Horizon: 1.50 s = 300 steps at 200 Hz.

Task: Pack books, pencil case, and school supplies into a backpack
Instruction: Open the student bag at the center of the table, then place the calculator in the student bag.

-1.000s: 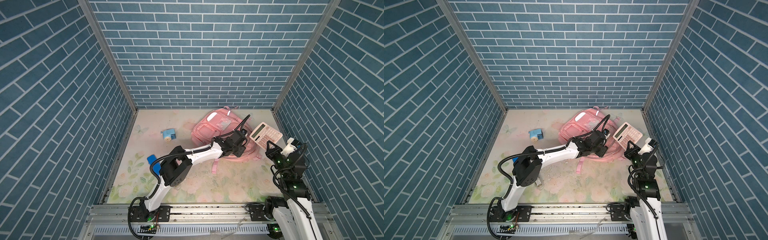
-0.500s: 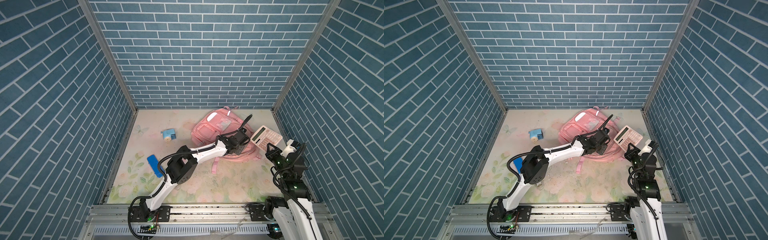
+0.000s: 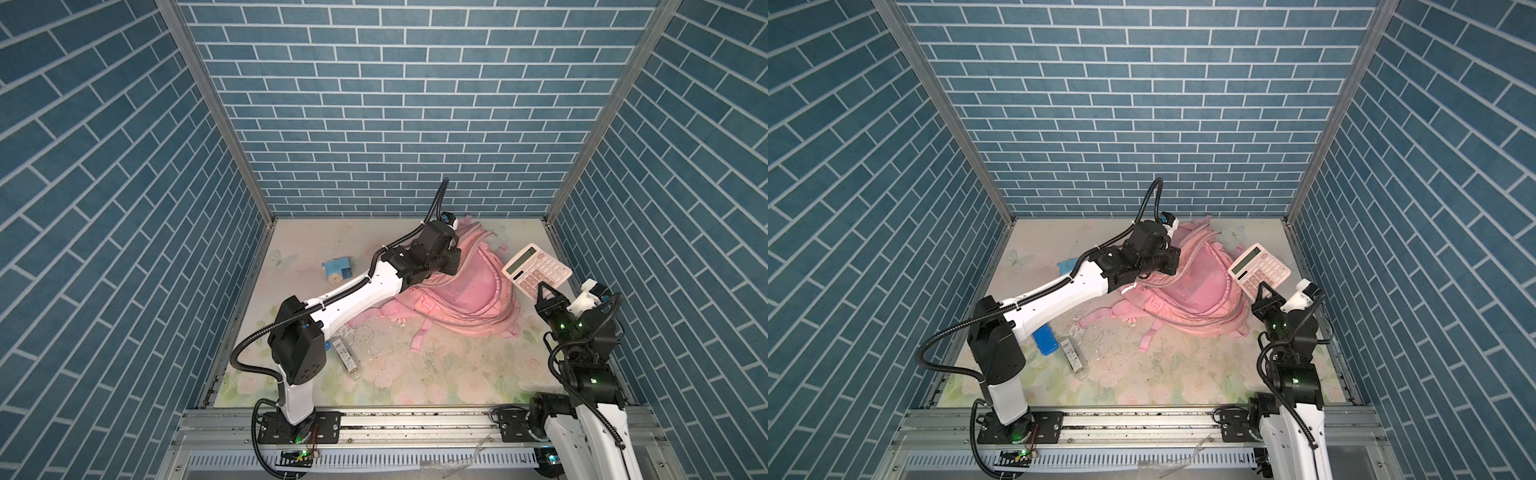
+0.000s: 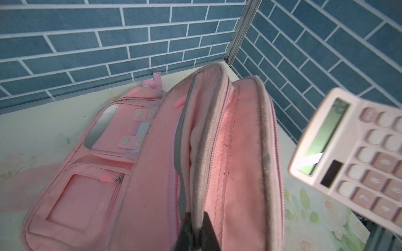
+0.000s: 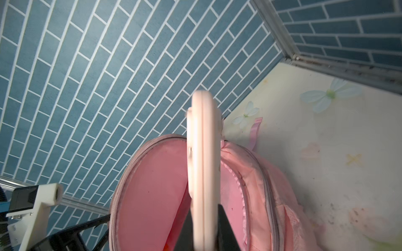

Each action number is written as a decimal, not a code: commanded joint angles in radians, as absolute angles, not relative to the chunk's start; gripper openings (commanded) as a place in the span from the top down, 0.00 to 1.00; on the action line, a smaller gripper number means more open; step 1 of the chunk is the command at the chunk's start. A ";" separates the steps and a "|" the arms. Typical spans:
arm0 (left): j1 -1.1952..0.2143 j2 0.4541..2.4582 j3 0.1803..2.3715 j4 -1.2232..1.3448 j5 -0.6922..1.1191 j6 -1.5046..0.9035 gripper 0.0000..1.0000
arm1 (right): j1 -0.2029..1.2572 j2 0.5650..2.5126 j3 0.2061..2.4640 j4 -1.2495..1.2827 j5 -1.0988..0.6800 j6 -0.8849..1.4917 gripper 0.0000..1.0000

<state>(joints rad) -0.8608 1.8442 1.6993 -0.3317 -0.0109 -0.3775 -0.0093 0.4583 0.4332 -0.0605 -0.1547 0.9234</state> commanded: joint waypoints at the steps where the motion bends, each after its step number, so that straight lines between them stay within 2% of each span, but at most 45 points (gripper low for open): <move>1: -0.875 1.813 1.717 -0.212 0.064 -0.395 1.00 | 0.050 0.529 0.364 0.104 -0.223 1.079 1.00; 29: -0.876 1.794 1.693 -0.189 0.083 -0.412 1.00 | 0.233 0.684 0.345 0.278 -0.133 1.079 1.00; 48: -0.880 1.783 1.679 -0.176 0.101 -0.419 1.00 | 0.310 0.843 0.363 0.392 -0.134 1.066 1.00; 85: -0.884 1.763 1.661 -0.185 0.114 -0.419 1.00 | 0.345 1.129 0.368 0.685 -0.107 1.083 1.00; 138: -0.885 1.745 1.639 -0.178 0.141 -0.438 1.00 | 0.344 1.442 0.452 1.003 -0.184 1.114 0.96; 154: -0.884 1.741 1.636 -0.178 0.145 -0.443 1.00 | 0.341 1.501 0.457 1.035 -0.177 1.150 0.89; 173: -0.882 1.739 1.635 -0.184 0.151 -0.445 1.00 | 0.298 1.557 0.515 0.923 -0.321 1.164 0.71; 203: -0.875 1.723 1.612 -0.187 0.140 -0.444 1.00 | 0.282 1.491 0.499 0.801 -0.313 1.136 0.43; 235: -0.857 1.705 1.574 -0.169 0.151 -0.469 1.00 | 0.270 1.327 0.492 0.549 -0.272 1.044 0.23; 257: -0.853 1.698 1.561 -0.172 0.152 -0.474 1.00 | 0.256 1.205 0.472 0.411 -0.231 1.002 0.19; 300: -0.857 1.697 1.516 -0.166 0.158 -0.495 1.00 | 0.216 0.893 0.407 0.135 -0.056 0.926 0.18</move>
